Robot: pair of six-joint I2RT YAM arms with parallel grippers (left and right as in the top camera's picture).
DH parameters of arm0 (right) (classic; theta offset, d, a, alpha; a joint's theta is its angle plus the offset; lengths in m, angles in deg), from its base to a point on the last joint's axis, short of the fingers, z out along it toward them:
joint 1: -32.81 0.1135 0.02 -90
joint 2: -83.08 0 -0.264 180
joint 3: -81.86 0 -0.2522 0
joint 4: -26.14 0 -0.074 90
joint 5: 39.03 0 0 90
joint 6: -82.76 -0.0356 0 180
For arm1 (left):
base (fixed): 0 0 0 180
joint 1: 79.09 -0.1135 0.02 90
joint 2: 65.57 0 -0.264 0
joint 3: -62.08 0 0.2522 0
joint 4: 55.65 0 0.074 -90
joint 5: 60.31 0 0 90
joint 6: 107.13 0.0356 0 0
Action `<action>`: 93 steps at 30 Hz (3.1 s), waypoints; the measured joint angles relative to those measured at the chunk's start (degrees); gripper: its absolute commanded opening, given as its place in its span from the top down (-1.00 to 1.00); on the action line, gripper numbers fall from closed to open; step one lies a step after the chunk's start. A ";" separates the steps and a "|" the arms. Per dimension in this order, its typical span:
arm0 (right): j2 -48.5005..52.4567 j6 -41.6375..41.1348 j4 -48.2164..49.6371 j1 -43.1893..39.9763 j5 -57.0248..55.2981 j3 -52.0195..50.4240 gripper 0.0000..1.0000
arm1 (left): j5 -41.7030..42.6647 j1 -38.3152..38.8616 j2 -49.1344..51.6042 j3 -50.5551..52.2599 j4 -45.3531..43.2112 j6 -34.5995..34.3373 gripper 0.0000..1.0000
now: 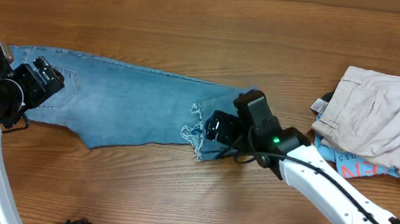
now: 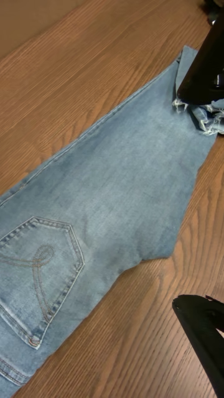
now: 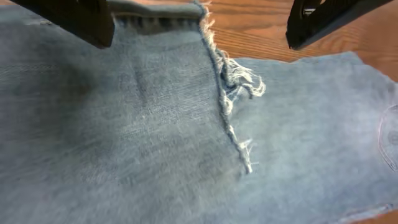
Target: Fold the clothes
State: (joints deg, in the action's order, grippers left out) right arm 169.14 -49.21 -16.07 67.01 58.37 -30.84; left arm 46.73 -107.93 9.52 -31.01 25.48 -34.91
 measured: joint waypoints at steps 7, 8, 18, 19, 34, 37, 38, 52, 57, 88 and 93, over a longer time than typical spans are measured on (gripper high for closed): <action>-0.81 -0.83 -9.09 0.96 1.70 2.49 -0.75 | 0.11 0.00 -0.02 0.00 0.15 0.00 -1.00; -0.26 -0.13 -8.90 1.81 1.84 2.49 -0.75 | 0.13 0.00 -0.02 0.00 0.17 0.00 -1.00; 4.79 13.70 -4.70 10.49 -11.02 2.36 -0.84 | 0.15 0.00 -0.02 0.00 0.09 0.00 -1.00; 4.98 14.45 -4.11 10.64 -11.34 2.36 -0.90 | 0.17 0.00 -0.02 0.00 0.07 0.00 -1.00; 8.55 19.96 -0.11 16.90 -22.47 2.32 -1.00 | 0.33 0.00 -0.02 0.00 1.46 0.00 -1.00; 8.61 21.57 0.04 16.90 -24.22 2.32 -1.00 | 0.31 0.00 -0.02 0.00 1.44 0.00 -1.00; 8.72 22.27 0.24 16.90 -24.41 2.32 -1.00 | 0.33 0.00 0.00 0.00 1.44 0.00 -1.00; 15.50 25.73 4.50 16.90 -25.66 2.27 0.67 | 0.31 0.00 0.00 0.00 1.16 0.00 -1.00; 15.52 25.68 4.79 16.90 -25.70 2.27 0.92 | 0.31 0.00 0.00 0.00 1.16 0.00 -1.00; 0.70 7.41 -25.53 -3.67 -23.26 21.90 -1.00 | 0.31 0.00 0.04 0.00 1.86 0.00 -1.00; -1.05 8.02 -32.24 -18.12 -12.76 20.92 -1.00 | 0.31 0.00 0.04 0.00 1.84 0.00 -1.00</action>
State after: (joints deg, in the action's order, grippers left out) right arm 168.09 -41.19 -48.31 48.89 45.60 -9.92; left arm 47.04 -107.93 9.56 -31.01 27.32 -34.91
